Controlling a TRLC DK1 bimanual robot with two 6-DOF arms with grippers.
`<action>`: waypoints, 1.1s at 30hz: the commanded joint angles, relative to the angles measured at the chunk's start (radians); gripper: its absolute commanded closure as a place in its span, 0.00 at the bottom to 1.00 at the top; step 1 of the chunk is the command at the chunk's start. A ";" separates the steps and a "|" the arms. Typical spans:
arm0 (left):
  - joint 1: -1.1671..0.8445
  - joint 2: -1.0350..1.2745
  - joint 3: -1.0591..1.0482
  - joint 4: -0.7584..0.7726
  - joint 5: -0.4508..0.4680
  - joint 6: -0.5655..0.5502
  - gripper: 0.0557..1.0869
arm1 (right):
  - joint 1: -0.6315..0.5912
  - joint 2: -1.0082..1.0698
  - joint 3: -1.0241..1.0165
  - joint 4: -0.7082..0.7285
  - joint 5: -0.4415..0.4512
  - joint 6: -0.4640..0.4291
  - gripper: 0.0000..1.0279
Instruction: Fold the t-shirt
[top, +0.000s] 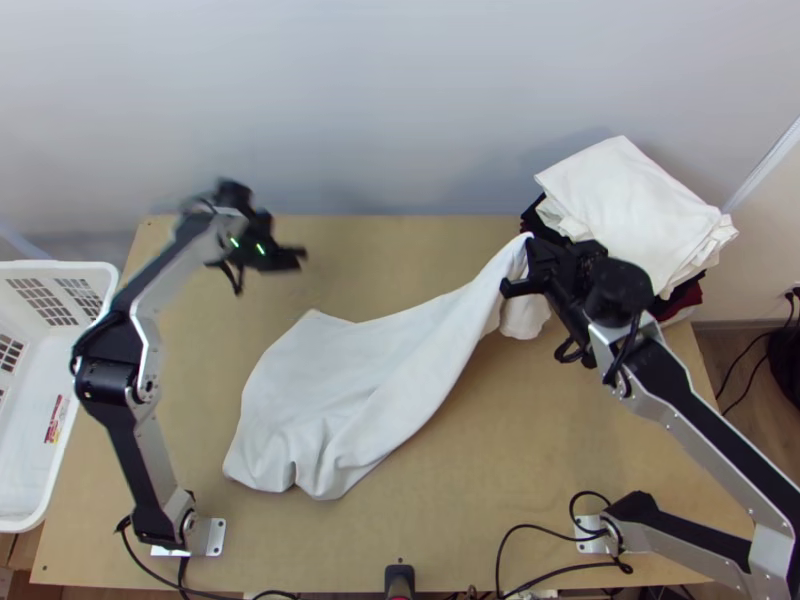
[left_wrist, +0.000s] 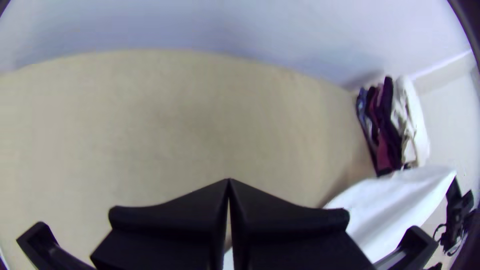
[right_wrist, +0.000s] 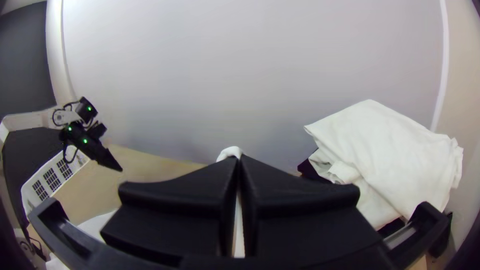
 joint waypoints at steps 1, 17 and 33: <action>0.044 -0.061 0.150 -0.041 -0.003 -0.080 0.96 | -0.010 0.029 0.108 -0.075 0.009 0.051 0.97; -0.034 -0.033 -0.054 -0.303 0.003 0.158 0.25 | -0.007 0.028 0.135 -0.142 0.009 0.089 0.97; -0.091 0.082 -0.129 -0.205 0.001 0.152 0.19 | -0.008 0.035 0.117 -0.132 0.010 0.089 0.97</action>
